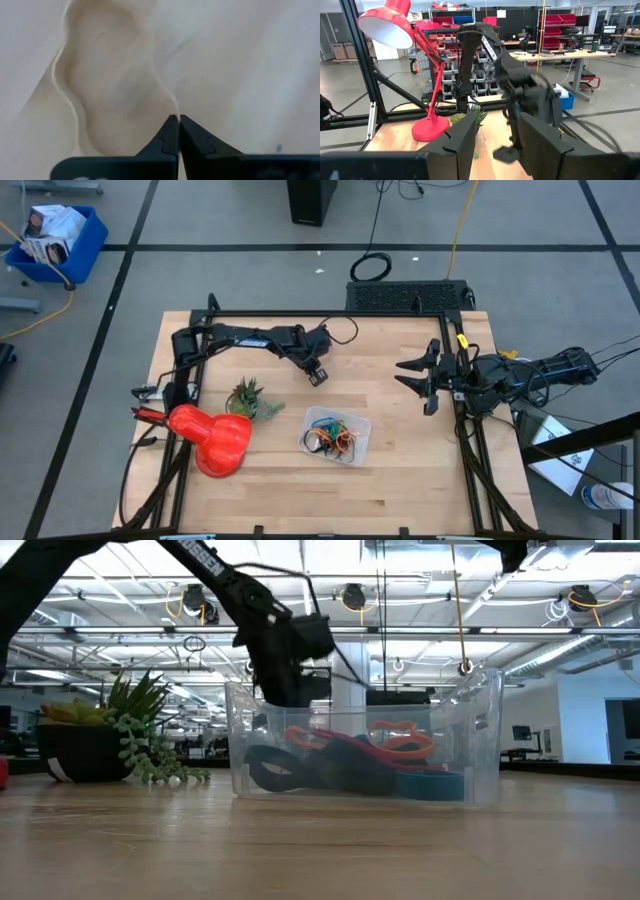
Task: Pick and place rubber bands into bin
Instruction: Put the light brown rubber band into the bin
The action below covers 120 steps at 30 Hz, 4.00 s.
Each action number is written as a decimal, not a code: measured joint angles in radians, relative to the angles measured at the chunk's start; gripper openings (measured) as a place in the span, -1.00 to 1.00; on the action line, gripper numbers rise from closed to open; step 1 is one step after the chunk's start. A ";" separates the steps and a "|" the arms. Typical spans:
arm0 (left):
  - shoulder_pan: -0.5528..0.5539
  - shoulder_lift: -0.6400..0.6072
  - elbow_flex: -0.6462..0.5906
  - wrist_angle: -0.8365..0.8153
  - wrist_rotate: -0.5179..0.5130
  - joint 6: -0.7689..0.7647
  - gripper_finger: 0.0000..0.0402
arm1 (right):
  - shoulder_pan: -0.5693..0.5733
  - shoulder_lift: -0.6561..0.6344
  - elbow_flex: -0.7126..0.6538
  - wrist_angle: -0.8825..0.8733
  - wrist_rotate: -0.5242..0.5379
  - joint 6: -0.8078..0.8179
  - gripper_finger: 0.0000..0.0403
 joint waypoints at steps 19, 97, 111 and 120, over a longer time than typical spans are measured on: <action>0.096 -0.462 0.002 0.385 0.636 0.038 -0.95 | 0.000 0.000 0.000 0.000 0.000 -0.004 -0.30; -0.241 0.082 0.002 0.615 1.196 -0.212 -0.84 | 0.001 0.000 0.000 0.006 -0.001 0.012 -0.30; -0.241 0.082 0.002 0.614 1.198 -0.239 -0.86 | 0.001 0.000 0.000 0.006 -0.001 0.012 -0.30; -0.241 0.082 0.002 0.614 1.181 -0.245 -0.85 | 0.001 0.000 0.000 0.003 -0.001 0.011 -0.30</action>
